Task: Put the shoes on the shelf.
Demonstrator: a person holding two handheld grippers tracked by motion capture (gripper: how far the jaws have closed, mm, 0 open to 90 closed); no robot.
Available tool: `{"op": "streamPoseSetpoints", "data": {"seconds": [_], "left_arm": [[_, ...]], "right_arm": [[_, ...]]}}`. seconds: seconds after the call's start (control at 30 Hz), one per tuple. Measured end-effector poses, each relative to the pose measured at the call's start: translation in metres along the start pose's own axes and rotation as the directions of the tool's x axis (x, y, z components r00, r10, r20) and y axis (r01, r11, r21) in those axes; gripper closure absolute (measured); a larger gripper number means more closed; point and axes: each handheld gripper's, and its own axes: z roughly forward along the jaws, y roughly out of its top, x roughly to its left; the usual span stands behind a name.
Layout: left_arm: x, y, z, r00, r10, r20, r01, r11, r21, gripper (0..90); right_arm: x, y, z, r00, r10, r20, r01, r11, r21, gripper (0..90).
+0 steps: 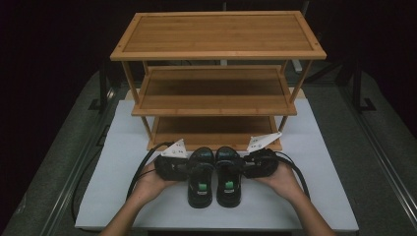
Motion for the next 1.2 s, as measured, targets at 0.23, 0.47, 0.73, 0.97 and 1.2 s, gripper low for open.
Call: {"op": "streamPoseSetpoints", "data": {"seconds": [0.23, 0.47, 0.73, 0.97, 1.2], "left_arm": [[-0.003, 0.007, -0.005, 0.9979, 0.026, -0.06, -0.028, 0.9991, -0.033, 70.3], [0.007, 0.019, -0.008, 0.9945, 0.011, -0.105, -0.019, 0.9964, -0.083, 70.4], [0.035, 0.028, 0.002, 0.9878, -0.021, -0.154, 0.005, 0.9942, -0.107, 70.3], [0.05, 0.031, 0.015, 0.9784, -0.008, -0.206, -0.018, 0.9921, -0.124, 70.2], [0.061, 0.026, 0.024, 0.9721, -0.015, -0.234, -0.023, 0.9873, -0.157, 70.2]], "right_arm": [[0.0, 0.003, -0.004, 0.9997, 0.008, 0.021, -0.007, 0.999, -0.041, 69.0], [-0.006, 0.013, -0.009, 0.9955, 0.023, 0.091, -0.016, 0.996, -0.084, 69.4], [-0.027, 0.025, -0.007, 0.9809, 0.07, 0.182, -0.037, 0.984, -0.176, 69.4], [-0.042, 0.031, 0.008, 0.9698, 0.065, 0.235, -0.013, 0.977, -0.215, 69.2], [-0.052, 0.026, 0.018, 0.9652, 0.06, 0.254, -0.007, 0.979, -0.205, 69.1]]}}
